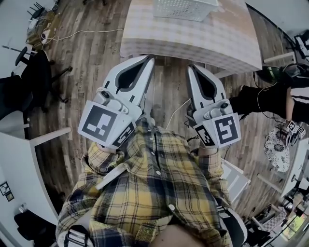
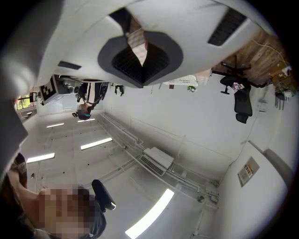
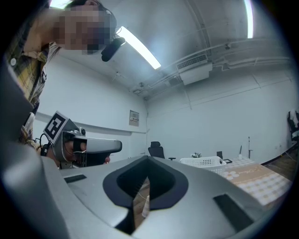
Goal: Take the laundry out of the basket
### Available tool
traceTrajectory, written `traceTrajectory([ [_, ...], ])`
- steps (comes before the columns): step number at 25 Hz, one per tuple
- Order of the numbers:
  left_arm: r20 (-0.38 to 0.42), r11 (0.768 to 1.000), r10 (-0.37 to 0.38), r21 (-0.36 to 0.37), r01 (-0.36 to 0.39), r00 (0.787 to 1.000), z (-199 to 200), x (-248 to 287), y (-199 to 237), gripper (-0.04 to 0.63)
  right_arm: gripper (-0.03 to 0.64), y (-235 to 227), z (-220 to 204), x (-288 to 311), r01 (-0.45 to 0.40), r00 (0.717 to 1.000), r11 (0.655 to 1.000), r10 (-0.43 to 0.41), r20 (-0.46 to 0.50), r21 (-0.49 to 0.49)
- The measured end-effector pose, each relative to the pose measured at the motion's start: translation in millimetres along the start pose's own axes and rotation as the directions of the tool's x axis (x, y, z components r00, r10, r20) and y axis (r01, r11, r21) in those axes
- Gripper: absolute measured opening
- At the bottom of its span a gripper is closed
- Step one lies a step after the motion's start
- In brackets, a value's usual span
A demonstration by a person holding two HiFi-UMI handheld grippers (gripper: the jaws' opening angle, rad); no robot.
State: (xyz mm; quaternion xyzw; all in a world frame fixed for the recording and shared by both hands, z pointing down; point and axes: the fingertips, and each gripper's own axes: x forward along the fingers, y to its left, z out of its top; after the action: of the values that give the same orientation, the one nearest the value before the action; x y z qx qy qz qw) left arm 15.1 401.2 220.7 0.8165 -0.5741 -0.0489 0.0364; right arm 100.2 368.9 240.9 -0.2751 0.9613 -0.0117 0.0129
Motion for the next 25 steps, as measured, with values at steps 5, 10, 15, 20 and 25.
traceTrajectory([
  [5, -0.003, 1.000, -0.002, -0.010, 0.002, 1.000, -5, 22, 25, 0.023, 0.015, -15, -9, 29, 0.001, 1.000, 1.000, -0.001, -0.013, 0.009],
  [10, -0.004, 1.000, -0.016, -0.011, 0.016, 1.000, -1, 64, 66, 0.023, 0.015, -47, -8, 74, 0.020, 1.000, 1.000, -0.019, -0.013, 0.007],
  [15, -0.009, 0.999, -0.042, -0.006, 0.042, 0.999, 7, 112, 112, 0.023, 0.017, -81, -3, 128, 0.043, 0.999, 0.999, -0.043, -0.014, -0.005],
  [20, -0.017, 0.998, -0.060, -0.005, 0.060, 0.998, 11, 148, 163, 0.023, 0.017, -111, -4, 181, 0.080, 0.997, 0.997, -0.080, -0.021, -0.012],
  [25, -0.029, 0.997, -0.082, -0.011, 0.081, 0.996, 8, 174, 204, 0.023, 0.017, -133, -8, 220, 0.128, 0.992, 0.992, -0.128, -0.020, -0.006],
])
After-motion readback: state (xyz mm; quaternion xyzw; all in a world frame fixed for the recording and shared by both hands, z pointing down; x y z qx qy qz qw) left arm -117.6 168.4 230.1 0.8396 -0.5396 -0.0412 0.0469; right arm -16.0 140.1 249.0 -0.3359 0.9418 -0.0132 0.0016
